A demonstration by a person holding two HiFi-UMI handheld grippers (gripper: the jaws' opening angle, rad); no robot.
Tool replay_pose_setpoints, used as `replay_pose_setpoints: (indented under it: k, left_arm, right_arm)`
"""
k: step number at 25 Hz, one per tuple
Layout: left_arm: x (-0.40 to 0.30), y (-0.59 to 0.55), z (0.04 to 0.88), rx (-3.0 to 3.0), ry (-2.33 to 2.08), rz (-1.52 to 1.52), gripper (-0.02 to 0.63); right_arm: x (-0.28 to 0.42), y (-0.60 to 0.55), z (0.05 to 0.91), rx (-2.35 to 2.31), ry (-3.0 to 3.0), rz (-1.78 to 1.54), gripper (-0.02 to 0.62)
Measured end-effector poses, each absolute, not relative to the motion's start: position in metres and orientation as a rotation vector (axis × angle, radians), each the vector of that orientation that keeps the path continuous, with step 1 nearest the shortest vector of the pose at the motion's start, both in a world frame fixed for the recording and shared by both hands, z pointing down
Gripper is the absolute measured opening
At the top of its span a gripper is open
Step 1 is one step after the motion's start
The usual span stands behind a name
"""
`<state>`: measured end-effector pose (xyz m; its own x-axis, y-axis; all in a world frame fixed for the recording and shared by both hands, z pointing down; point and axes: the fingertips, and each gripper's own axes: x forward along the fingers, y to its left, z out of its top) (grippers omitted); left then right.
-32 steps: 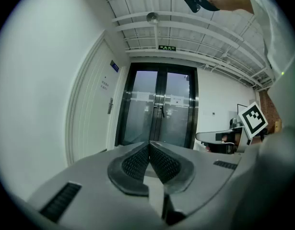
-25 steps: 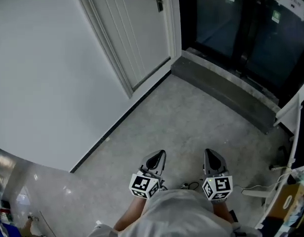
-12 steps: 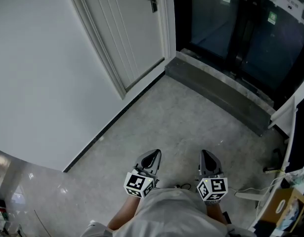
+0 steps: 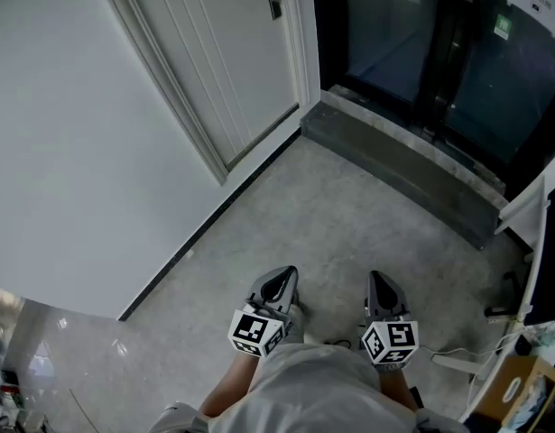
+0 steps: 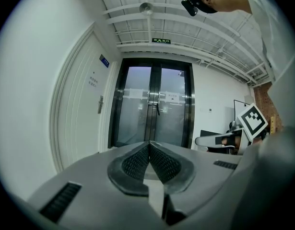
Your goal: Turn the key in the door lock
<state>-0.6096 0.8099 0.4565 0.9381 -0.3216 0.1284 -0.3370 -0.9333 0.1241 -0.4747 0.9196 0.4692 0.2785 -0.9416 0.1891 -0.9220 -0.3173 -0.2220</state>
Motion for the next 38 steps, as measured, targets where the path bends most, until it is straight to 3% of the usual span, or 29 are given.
replay_pose_setpoints:
  k: [12, 18, 32, 38]
  left_arm:
    - [-0.534, 0.610, 0.447, 2.978, -0.356, 0.078, 0.009]
    - [-0.515, 0.493, 0.431, 2.940, -0.343, 0.009, 0.009]
    - [-0.483, 0.405, 0.452, 2.919, -0.434, 0.062, 0.009]
    - [-0.423, 0.345, 0.454, 2.902, -0.555, 0.097, 0.009]
  right_arm:
    - [-0.409, 0.744, 0.463, -2.548, 1.636, -0.453, 0.000]
    - [-0.409, 0.643, 0.448, -2.552, 1.638, -0.408, 0.000]
    - [-0.355, 0.517, 0.466, -2.503, 1.749, -0.436, 0.000]
    - [-0.298, 0.444, 0.476, -2.414, 1.886, -0.453, 0.000]
